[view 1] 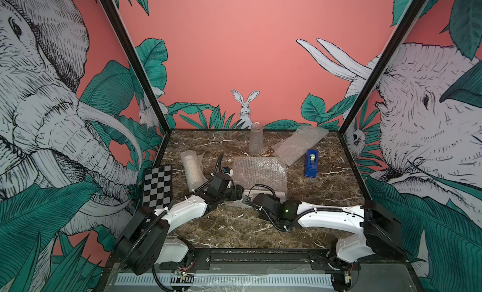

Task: Wrap vases in bubble wrap
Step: Wrap the vase in bubble wrap.

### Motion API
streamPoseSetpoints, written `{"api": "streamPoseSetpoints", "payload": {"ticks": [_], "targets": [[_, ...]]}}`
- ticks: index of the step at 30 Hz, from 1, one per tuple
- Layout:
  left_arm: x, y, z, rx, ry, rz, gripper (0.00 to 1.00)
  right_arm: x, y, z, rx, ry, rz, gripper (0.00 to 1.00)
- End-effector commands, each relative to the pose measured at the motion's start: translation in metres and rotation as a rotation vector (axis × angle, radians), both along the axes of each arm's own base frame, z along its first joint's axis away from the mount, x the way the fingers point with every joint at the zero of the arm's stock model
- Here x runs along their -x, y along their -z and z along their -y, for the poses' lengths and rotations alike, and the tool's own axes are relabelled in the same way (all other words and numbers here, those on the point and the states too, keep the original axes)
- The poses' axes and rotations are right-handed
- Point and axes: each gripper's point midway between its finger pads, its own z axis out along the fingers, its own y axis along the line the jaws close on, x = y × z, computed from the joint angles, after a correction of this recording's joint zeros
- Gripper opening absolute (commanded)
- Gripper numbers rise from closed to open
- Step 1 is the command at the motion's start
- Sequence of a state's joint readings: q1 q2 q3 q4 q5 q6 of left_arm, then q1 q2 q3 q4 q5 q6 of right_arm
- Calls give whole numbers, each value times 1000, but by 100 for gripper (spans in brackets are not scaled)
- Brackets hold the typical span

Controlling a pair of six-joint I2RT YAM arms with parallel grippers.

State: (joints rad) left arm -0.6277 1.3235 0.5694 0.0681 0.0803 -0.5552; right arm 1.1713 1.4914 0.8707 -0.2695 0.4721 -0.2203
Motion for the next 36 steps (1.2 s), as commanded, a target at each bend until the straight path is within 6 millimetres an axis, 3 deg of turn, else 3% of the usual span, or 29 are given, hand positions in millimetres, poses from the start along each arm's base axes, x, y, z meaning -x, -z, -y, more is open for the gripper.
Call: {"api": "streamPoseSetpoints", "payload": {"ticks": [1, 22, 29, 36], "targets": [[-2, -4, 1, -15, 6, 5, 79, -10, -17, -6, -34, 14, 47, 23], [-7, -17, 4, -17, 13, 33, 80, -20, -8, -2, -32, 36, 69, 44], [-13, -48, -2, -12, 10, 90, 83, -15, -7, -5, -101, 4, -14, 41], [8, -79, -36, -61, -36, 169, 87, -23, -9, -1, -117, 19, -36, 37]]}}
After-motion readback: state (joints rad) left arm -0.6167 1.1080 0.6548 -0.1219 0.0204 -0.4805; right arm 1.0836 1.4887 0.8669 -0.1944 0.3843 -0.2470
